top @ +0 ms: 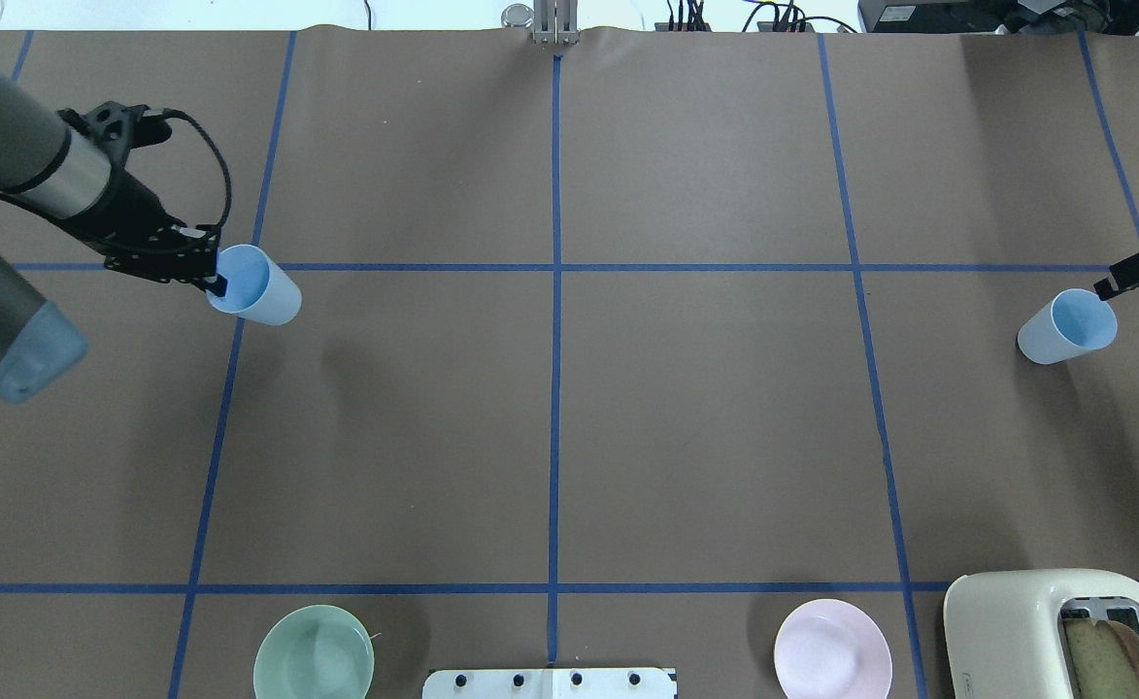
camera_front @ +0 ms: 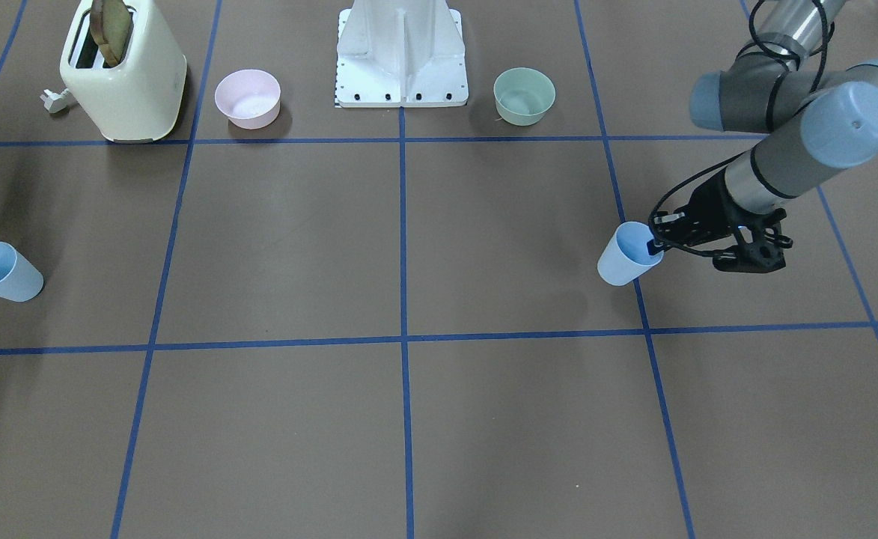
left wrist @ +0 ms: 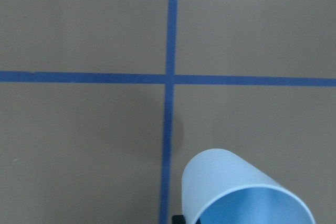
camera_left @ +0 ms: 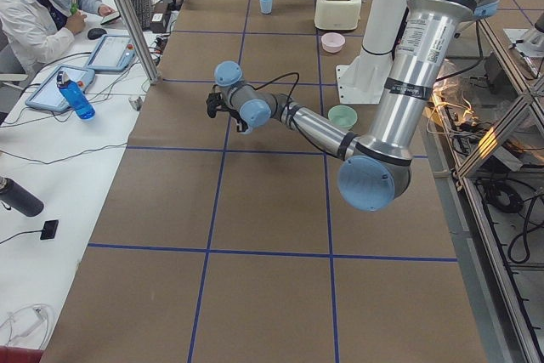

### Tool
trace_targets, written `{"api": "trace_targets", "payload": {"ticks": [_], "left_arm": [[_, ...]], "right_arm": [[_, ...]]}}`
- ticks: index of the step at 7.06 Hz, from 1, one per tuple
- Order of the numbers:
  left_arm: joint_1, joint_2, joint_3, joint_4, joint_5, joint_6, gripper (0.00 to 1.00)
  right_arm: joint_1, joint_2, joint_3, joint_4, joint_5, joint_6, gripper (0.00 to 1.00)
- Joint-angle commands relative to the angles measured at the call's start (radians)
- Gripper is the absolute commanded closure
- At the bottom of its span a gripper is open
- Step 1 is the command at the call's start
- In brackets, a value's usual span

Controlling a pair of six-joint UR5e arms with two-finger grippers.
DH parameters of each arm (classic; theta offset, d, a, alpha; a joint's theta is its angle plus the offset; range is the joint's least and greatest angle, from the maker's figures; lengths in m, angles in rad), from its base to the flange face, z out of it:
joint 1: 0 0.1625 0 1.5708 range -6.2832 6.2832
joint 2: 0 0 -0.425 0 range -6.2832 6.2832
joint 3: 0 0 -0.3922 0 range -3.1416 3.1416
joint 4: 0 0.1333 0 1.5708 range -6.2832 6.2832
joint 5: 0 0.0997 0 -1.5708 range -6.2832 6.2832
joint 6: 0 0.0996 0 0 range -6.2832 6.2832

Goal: Stack blue cups with both arms
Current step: 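Carry the grasped light-blue cup with the left gripper toward the table center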

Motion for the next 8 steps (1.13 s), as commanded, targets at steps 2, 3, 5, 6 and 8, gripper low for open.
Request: {"api": "trace_targets", "payload": {"ticks": [2, 3, 5, 6, 8], "left_arm": [[0.080, -0.236, 0.119, 0.091, 0.061, -0.033, 1.00], [0.125, -0.271, 0.121, 0.092, 0.099, -0.064, 1.00], [0.199, -0.357, 0.168, 0.091, 0.160, -0.090, 1.00], [0.222, -0.398, 0.200, 0.091, 0.182, -0.092, 1.00], [0.242, -0.457, 0.260, 0.085, 0.187, -0.086, 1.00]], "right_arm": [[-0.009, -0.009, -0.002, 0.010, -0.008, -0.003, 0.13], [-0.009, -0.021, -0.003, 0.010, -0.006, -0.006, 0.13], [-0.022, -0.026, -0.009, 0.011, -0.008, -0.009, 0.14], [-0.033, -0.026, -0.010, 0.011, -0.009, -0.008, 0.15], [-0.047, -0.026, -0.010, 0.016, -0.020, -0.009, 0.15]]}}
